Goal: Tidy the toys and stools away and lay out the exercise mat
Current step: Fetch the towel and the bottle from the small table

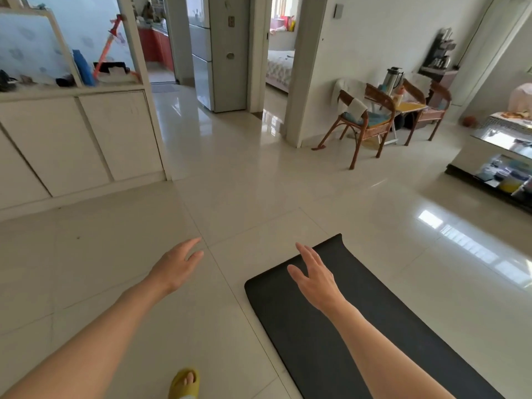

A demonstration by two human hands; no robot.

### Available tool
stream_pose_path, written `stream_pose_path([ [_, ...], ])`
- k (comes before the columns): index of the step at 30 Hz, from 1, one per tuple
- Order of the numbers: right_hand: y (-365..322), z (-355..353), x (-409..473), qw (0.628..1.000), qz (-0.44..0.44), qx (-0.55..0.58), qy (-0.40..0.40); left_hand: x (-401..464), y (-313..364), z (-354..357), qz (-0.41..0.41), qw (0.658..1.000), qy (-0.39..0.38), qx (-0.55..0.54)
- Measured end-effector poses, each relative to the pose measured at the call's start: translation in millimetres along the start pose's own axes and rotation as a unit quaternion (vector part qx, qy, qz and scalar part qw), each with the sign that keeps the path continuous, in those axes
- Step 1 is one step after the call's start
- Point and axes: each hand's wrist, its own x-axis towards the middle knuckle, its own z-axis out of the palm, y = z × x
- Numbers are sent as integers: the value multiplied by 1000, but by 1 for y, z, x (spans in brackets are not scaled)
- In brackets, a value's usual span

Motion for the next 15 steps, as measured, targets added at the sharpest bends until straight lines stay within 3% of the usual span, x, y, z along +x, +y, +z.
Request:
stream_pose_path([
  [15, -116, 18, 242, 994, 74, 7, 80, 285, -37, -127, 85, 992, -88, 18],
])
